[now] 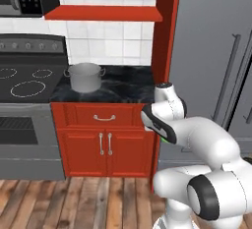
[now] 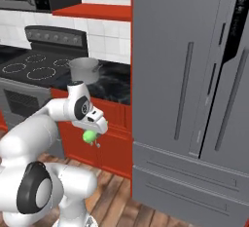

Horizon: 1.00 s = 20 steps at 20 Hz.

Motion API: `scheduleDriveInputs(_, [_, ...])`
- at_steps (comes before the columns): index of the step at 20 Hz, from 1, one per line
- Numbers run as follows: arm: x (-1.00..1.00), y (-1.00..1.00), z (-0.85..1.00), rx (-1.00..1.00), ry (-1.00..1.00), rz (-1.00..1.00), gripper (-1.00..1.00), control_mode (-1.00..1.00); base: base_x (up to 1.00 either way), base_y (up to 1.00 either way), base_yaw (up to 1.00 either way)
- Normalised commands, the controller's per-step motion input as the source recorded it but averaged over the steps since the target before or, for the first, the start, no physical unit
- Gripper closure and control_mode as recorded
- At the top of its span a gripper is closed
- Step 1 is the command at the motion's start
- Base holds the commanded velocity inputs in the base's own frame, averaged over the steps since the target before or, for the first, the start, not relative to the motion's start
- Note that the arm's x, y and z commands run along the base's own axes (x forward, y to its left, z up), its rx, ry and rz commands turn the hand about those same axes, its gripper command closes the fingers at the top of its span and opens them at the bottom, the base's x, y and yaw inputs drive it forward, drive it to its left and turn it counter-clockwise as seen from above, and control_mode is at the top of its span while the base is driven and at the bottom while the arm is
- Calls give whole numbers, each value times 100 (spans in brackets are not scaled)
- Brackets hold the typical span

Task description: Turn on the sink faucet. Then move the corn from the counter to the sink. Turn off the sink. Move the vegetable from the sink to the pot next to the stove. Finally move the pot to the rear right burner.

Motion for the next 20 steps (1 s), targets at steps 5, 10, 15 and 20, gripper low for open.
scheduleDriveInputs(5, [0,0,0,0,0,0,100,100,38,34,-4])
scheduleDriveInputs(10, [0,0,0,0,0,0,100,100,46,49,-6])
scheduleDriveInputs(15, [0,0,0,0,0,0,100,100,48,53,-8])
scheduleDriveInputs(20, [0,0,0,0,0,0,100,100,46,60,-10])
